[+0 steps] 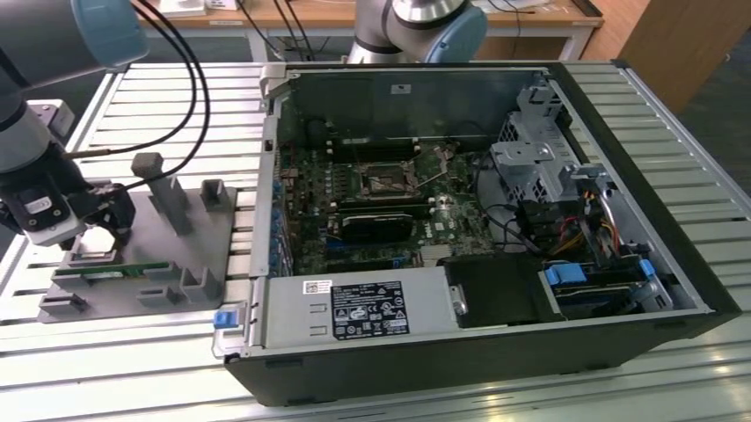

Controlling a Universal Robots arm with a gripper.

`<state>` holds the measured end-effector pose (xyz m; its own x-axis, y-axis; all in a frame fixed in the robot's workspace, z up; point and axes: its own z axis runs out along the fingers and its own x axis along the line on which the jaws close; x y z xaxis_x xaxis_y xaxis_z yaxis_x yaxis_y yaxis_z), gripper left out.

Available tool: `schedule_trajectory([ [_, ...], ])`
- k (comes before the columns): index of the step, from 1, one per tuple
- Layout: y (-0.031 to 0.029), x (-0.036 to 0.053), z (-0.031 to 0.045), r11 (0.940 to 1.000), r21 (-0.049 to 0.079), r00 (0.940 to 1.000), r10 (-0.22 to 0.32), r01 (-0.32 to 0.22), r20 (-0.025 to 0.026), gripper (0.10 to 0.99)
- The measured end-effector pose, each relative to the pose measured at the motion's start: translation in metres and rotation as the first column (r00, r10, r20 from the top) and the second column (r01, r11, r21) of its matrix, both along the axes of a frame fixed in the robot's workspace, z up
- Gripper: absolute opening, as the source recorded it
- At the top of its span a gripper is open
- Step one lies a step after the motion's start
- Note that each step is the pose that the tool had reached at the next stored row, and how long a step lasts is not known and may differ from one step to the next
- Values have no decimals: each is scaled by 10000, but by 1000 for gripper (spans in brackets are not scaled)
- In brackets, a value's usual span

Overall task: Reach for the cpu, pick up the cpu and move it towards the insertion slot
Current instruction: 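Pick up the cpu and move it towards the insertion slot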

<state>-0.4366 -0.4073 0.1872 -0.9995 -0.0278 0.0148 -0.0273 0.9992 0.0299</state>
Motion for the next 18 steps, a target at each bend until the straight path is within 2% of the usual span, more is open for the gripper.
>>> schedule_trajectory([
  [2,0,-7,-1,10000,-1,10000,1,-1,18,722],
  [3,0,-12,-2,10000,0,10000,0,0,34,651],
  [8,6,-18,-5,10000,-1,10000,0,0,39,651],
  [11,11,-33,-8,10000,-2,10000,1,-1,59,651],
  [18,32,-36,-41,10000,-12,10000,1,-1,59,651],
])
